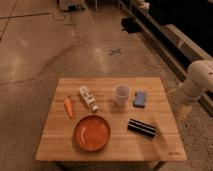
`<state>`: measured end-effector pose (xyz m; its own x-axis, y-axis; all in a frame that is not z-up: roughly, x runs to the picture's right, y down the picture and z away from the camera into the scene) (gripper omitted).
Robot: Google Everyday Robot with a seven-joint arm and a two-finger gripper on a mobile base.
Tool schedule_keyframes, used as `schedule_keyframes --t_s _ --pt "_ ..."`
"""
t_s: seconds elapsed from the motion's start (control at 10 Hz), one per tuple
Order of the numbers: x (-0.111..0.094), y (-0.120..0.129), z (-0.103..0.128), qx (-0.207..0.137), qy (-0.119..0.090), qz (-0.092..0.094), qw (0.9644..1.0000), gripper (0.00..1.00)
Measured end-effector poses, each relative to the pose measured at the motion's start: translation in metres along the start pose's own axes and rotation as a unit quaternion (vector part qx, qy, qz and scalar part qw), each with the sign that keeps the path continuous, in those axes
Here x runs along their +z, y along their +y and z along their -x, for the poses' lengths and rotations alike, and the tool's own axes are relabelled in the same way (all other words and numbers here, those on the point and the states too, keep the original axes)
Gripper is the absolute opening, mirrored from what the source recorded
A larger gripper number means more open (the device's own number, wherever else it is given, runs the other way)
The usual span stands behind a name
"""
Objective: Pick up the ceramic cup
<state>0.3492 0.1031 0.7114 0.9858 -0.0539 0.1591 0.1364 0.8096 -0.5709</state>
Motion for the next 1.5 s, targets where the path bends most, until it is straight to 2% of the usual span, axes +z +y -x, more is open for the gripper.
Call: schedule_keyframes --t_s 0.8,1.5 --pt "0.001 -0.001 0.001 -0.001 0.001 0.0 1.0 0.8" --pt "0.011 -0.016 0.017 -0.013 0.006 0.0 0.9999 0.8"
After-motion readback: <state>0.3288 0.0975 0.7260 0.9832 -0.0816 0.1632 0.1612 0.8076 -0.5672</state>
